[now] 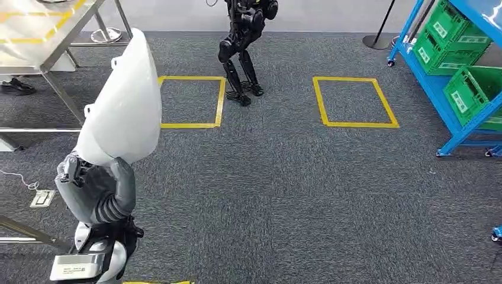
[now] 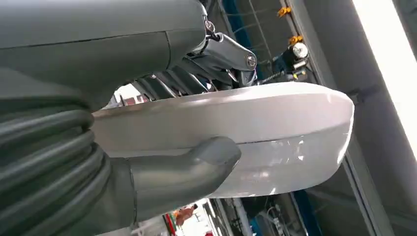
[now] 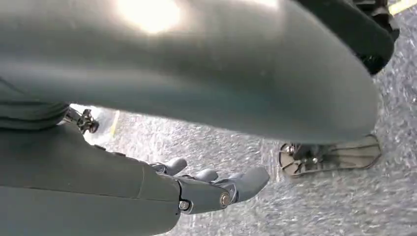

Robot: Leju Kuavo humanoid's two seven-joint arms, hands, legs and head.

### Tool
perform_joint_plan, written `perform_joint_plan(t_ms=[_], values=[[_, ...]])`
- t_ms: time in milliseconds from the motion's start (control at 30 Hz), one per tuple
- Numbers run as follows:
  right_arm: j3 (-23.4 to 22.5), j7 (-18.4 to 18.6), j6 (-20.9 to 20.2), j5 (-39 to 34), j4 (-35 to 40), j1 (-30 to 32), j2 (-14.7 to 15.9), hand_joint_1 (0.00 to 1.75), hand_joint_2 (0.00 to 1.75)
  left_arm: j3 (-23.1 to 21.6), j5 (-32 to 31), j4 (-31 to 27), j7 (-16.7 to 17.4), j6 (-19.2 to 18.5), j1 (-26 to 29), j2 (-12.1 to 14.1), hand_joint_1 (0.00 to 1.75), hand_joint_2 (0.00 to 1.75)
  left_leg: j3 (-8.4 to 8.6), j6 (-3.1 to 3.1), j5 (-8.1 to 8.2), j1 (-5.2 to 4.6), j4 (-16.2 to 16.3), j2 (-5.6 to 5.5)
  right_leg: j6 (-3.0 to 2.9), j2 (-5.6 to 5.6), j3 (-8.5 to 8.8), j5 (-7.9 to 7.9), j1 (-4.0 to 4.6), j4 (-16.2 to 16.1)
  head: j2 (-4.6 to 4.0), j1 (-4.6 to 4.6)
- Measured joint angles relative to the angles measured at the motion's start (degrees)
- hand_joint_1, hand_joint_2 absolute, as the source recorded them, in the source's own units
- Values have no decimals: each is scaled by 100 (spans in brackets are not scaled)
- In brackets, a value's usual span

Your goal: Take the parts from the cabinet and place them on the table.

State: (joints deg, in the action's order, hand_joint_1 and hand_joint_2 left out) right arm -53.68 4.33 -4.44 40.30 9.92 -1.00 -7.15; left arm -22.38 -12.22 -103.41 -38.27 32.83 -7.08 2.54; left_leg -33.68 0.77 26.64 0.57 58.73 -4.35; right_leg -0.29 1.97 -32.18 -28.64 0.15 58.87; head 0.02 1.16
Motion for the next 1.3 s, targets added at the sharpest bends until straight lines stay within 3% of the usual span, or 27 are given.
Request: perform_joint_plan(t_ms=[67, 100, 133, 167, 233, 267, 333, 400, 433, 467, 567, 600, 633, 700, 767, 800, 833, 900, 933, 967, 1067, 1100, 1133, 1167, 1200, 1267, 1300], values=[[0, -2, 0, -2, 0, -6, 0, 0, 0, 0, -4, -39, 2, 2, 12, 2, 175, 175, -14, 75, -36, 4, -50, -66, -69, -61, 11, 40, -3, -44, 0, 0], [0, 0, 0, 0, 0, -6, -2, 0, 0, 0, -4, -59, 2, 2, 16, 13, 175, 175, -42, 78, 19, 4, 47, 77, -121, -149, 27, 90, -49, -100, 0, -4], [0, -2, 0, -2, 0, 3, -2, 0, 0, 0, -4, -68, 6, 4, 0, 20, 175, 175, -160, 87, 207, -12, 287, 252, -161, -173, 22, 89, -47, -103, 0, 20], [0, -2, 0, 0, 0, 6, 0, 0, 0, -2, -4, -70, 7, 4, 0, 20, 175, 175, -333, 108, 442, -8, 678, 325, -180, -212, 16, 86, -42, -103, 0, 33], [0, 0, 0, 0, 0, 9, 0, 0, 0, -4, -4, -66, 13, 4, 12, 22, 175, 175, -733, 149, 834, -1, 1556, 362, -187, -315, 1, 83, -28, -98, 0, 33], [0, 0, 0, -2, 0, 9, -2, 0, 0, -4, -4, -66, 13, 4, 18, 26, 175, 175, -815, 158, 858, -1, 1750, 368, -187, -364, -2, 83, -24, -97, 0, 33], [0, 2, 0, -2, 0, 6, -6, 0, 0, -4, -4, -66, 24, 4, 33, 28, 175, 175, -576, 154, 567, -1, 1350, 392, -185, -450, 4, 81, -23, -93, 0, 33], [0, 4, 0, -4, 0, 4, -11, 0, 0, -4, -4, -74, 42, 4, 33, 28, 175, 175, 69, 134, 97, -2, 187, 578, -152, -528, 24, 60, -24, -75, 0, 33], [0, 7, 0, -4, 0, 6, -9, 0, 0, -4, -2, -79, 46, 4, 28, 28, 175, 175, 158, 94, 162, -43, -24, 681, -116, -557, 20, 42, 17, -54, 0, 31], [0, 9, 2, -7, 0, 2, -9, 0, 0, -4, 4, -90, 46, 4, 34, 22, 175, 175, 152, 26, 111, -29, -55, 605, -86, -568, 20, 29, 15, -43, 0, 24], [0, 9, 11, -4, 0, -13, -9, 0, 0, -2, 46, -94, 42, 0, 36, 37, 175, 175, 115, -65, 99, -66, -54, 501, 13, -658, 46, 38, 1, -62, 0, 28], [0, 9, 11, 0, 0, -17, -7, 0, 0, -2, 72, -109, 33, 0, 36, 35, 175, 175, 169, -111, 63, -22, -86, 478, 62, -573, 34, -2, -23, -13, 0, 24], [0, 9, 13, 0, 0, -17, -4, 0, 0, 0, 85, -122, 15, 0, 27, 37, 175, 175, 163, -133, 49, -14, -86, 447, 94, -378, -35, -148, -31, 168, 0, 22], [0, 26, 11, 0, 0, -9, -7, 0, 0, 0, 101, -120, 9, 0, 25, 35, 175, 175, 145, -156, 41, -16, -85, 395, 135, -243, -443, -624, -51, 1039, 0, 7], [0, 26, 11, 7, 0, 1, -7, 0, 0, 0, 112, -114, 2, -2, 32, 37, 175, 175, 126, -158, 39, -20, -74, 314, 148, -239, -815, -854, -52, 1764, 0, 7], [0, 26, 11, 20, 0, 4, -7, 0, 0, 0, 127, -114, -4, 0, 33, 37, 175, 175, 124, -157, 39, -19, -64, 265, 150, -238, -844, -765, -58, 1789, 0, 7], [0, 26, 11, 24, 0, 4, -2, 0, 0, 2, 131, -114, -9, -2, 31, 35, 175, 175, 124, -155, 40, -17, -53, 214, 147, -233, -735, -546, -69, 1529, 0, 4], [0, 26, 11, 35, 0, -2, 13, 0, 0, 0, 149, -114, -17, -2, 26, 35, 175, 175, 126, -126, 49, -9, -24, 119, 126, -136, -262, -18, -95, 543, 0, 4], [0, 26, 9, 35, 0, -2, 15, 0, 0, 2, 155, -116, -24, -2, 20, 35, 175, 175, 118, -103, 54, -1, -13, 91, 112, 27, -60, 83, -113, 112, 0, 4], [0, 26, 7, 42, 0, -5, 15, 0, 0, 2, 160, -116, -24, -4, 14, 37, 175, 175, 89, -49, 69, -33, 13, 43, 99, 81, -27, 10, -80, 29, 0, 2], [0, 31, -11, 46, 0, -5, 15, 0, 0, 9, 179, -114, -31, -4, 17, 37, 175, 175, 71, 70, 23, 4, -48, -55, -3, -18, -43, 29, -38, 38, 0, 2], [0, 33, -11, 48, 0, -5, 13, 0, 0, 17, 188, -116, -31, -4, 16, 44, 175, 175, 34, 115, 26, 1, -43, -91, -66, -81, -27, 72, -79, -25, 0, 4], [0, 37, -15, 52, 0, -9, 15, 0, 0, 28, 192, -116, -39, -4, 30, 59, 175, 175, 8, 113, 99, 9, 73, 74, -104, -144, -22, 94, -81, -45, 0, 6], [0, 35, -13, 52, 0, -5, 17, 0, 0, 31, 201, -111, -39, -4, 19, 61, 175, 175, -105, 118, 278, -9, 313, 253, -153, -166, -30, 91, -77, -49, 0, 39], [0, 35, -13, 57, 0, -5, 22, 0, 0, 28, 208, -105, -50, -7, 19, 61, 175, 175, -296, 133, 529, -5, 733, 334, -177, -212, -39, 91, -62, -48, 0, 50], [-2, 35, -15, 70, 0, 0, 28, 0, 0, 30, 221, -83, -59, -13, 25, 61, 175, 175, -692, 149, 892, -1, 1605, 366, -190, -314, -54, 88, -36, -43, 0, 50], [-2, 35, -15, 72, 0, 2, 31, 0, 0, 31, 230, -72, -59, -13, 29, 63, 175, 175, -746, 152, 882, -1, 1734, 367, -190, -362, -55, 88, -26, -41, 0, 48]])
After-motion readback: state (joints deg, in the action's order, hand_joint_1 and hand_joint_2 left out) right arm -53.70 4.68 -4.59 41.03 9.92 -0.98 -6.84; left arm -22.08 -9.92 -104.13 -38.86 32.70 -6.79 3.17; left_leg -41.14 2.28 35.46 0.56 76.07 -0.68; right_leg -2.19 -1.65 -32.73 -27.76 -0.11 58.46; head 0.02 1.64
